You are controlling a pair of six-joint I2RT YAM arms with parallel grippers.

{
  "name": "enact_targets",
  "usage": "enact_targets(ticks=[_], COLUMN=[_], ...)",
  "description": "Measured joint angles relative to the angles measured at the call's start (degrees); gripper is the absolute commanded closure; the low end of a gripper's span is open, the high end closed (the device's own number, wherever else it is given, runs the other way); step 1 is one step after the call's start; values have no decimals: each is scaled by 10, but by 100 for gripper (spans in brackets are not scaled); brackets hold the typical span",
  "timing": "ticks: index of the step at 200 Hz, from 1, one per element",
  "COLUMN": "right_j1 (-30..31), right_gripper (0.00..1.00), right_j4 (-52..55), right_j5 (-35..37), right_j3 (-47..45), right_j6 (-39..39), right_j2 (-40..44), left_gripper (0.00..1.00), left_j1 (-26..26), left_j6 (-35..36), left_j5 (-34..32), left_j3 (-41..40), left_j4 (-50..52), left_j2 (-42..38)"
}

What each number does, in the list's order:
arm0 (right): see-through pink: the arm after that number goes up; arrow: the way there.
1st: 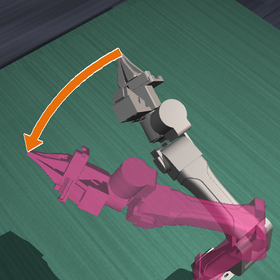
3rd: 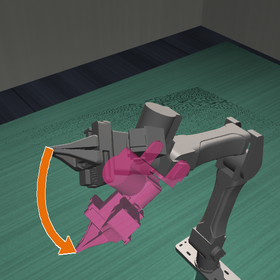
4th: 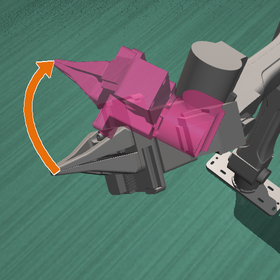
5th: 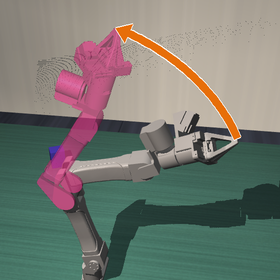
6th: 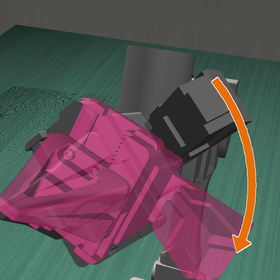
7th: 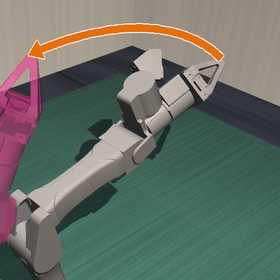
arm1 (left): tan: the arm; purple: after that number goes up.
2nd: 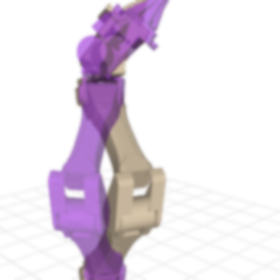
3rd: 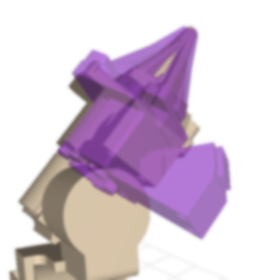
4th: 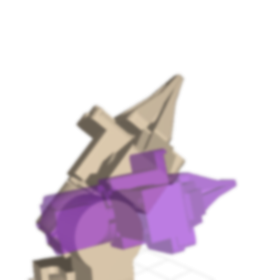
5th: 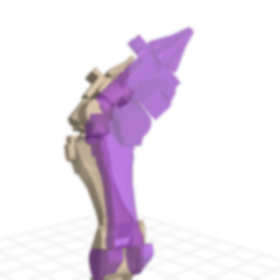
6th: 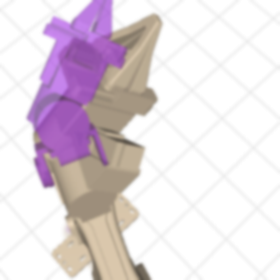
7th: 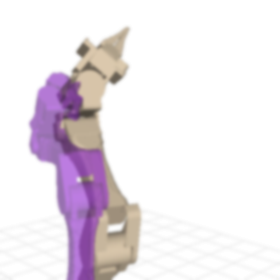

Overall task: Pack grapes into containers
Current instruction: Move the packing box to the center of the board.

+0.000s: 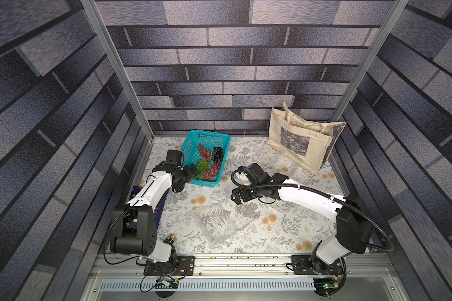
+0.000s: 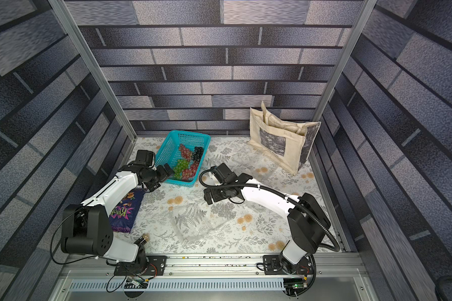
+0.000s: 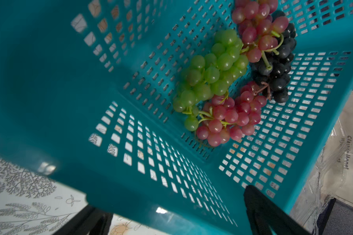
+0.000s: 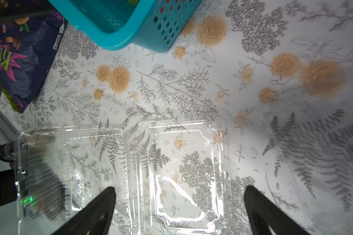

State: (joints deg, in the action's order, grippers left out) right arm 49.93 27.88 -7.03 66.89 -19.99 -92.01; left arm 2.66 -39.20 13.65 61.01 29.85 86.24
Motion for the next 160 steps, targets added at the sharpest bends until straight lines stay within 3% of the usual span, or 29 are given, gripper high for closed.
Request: enact_targets(ticks=[82, 160], right_j1=[92, 117], right_gripper=[0, 0], right_j4=[9, 24], right_j5=[-9, 104], right_j3=[40, 105], right_j6=[-67, -170], right_j2=[-85, -172], left_gripper=[0, 0], left_j1=[-68, -86], left_j6=[3, 3], left_j5=[-1, 12], left_j3=[62, 78], left_j4=[-13, -14], left_j2=[74, 61])
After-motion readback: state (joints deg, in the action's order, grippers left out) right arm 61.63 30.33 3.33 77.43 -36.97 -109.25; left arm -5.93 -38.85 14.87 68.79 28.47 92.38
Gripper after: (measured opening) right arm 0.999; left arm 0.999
